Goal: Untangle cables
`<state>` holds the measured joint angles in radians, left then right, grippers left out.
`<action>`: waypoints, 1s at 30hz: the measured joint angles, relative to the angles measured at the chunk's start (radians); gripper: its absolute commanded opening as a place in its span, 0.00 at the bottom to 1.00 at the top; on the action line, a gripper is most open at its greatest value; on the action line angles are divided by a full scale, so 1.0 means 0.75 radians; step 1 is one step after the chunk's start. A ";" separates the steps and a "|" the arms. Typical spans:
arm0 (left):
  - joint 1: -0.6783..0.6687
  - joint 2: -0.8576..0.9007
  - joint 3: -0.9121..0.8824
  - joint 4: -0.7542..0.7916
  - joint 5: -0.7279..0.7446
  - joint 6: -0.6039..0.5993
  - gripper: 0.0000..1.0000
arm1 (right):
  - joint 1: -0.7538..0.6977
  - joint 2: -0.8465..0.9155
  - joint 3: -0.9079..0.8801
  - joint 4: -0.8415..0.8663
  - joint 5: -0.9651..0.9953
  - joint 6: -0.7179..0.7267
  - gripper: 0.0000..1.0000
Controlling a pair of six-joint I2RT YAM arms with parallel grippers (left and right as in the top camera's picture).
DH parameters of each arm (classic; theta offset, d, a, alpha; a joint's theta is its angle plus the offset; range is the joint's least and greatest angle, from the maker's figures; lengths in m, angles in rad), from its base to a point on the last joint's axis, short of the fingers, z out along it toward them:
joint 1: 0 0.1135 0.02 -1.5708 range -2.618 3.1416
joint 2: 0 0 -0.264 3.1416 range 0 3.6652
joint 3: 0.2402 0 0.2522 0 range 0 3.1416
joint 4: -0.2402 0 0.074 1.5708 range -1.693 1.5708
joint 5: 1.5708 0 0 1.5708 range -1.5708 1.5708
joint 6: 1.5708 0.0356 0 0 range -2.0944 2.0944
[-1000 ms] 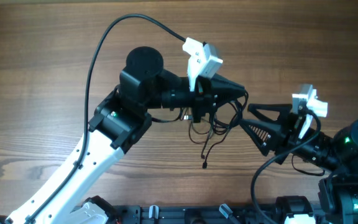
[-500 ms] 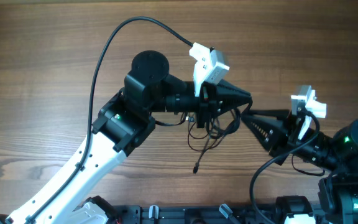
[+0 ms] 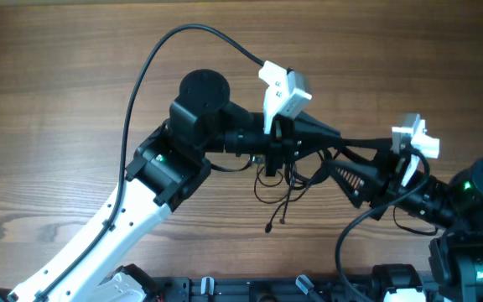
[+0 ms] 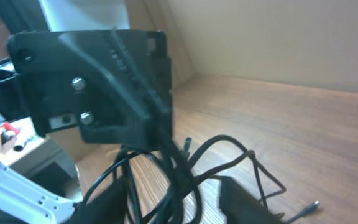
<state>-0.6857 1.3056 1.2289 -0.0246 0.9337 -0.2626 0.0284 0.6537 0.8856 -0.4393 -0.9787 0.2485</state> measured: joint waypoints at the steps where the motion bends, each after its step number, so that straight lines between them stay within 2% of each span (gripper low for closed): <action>1: 0.000 0.000 0.000 0.000 0.003 -0.001 0.04 | 0.000 0.003 0.000 0.000 0.002 -0.005 0.29; 5: 0.000 0.000 0.000 0.001 0.012 0.000 0.04 | 0.000 0.005 0.000 0.010 0.005 -0.010 0.28; 7: 0.000 0.000 0.000 0.001 0.023 -0.001 0.04 | 0.000 0.005 0.000 0.010 0.005 -0.010 0.09; 8: 0.000 0.000 0.000 0.001 0.032 -0.001 0.04 | 0.000 0.005 0.000 0.011 0.006 -0.007 0.04; 10: 0.000 0.000 0.000 -0.007 0.035 0.000 0.07 | 0.002 0.005 0.000 0.015 0.004 -0.014 0.04; 11: 0.001 0.000 0.000 -0.012 0.035 0.000 0.17 | 0.005 0.005 0.000 0.015 0.000 -0.014 0.04; 12: 0.000 0.000 0.000 -0.015 0.034 0.001 0.20 | 0.005 0.005 0.000 0.015 -0.001 -0.015 0.04; 15: 0.000 0.000 0.001 -0.021 0.031 0.008 0.24 | 0.005 0.005 0.000 0.017 0.006 -0.015 0.04; 16: 0.000 0.000 0.000 -0.024 0.027 0.011 0.32 | 0.005 0.005 0.000 0.019 0.011 -0.014 0.04; 17: -0.001 0.000 0.001 -0.031 0.012 0.012 0.46 | 0.005 0.005 0.000 0.018 0.019 -0.010 0.04; 19: -0.001 0.000 0.001 -0.041 -0.022 0.021 1.00 | 0.005 0.005 0.000 0.018 0.047 0.014 0.04; 30: 0.104 0.000 0.001 -0.203 -0.164 -0.012 1.00 | 0.005 0.008 0.000 -0.133 0.551 0.368 0.04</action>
<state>-0.6079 1.3056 1.2293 -0.1772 0.8108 -0.2718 0.0319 0.6594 0.8856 -0.5392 -0.5652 0.5243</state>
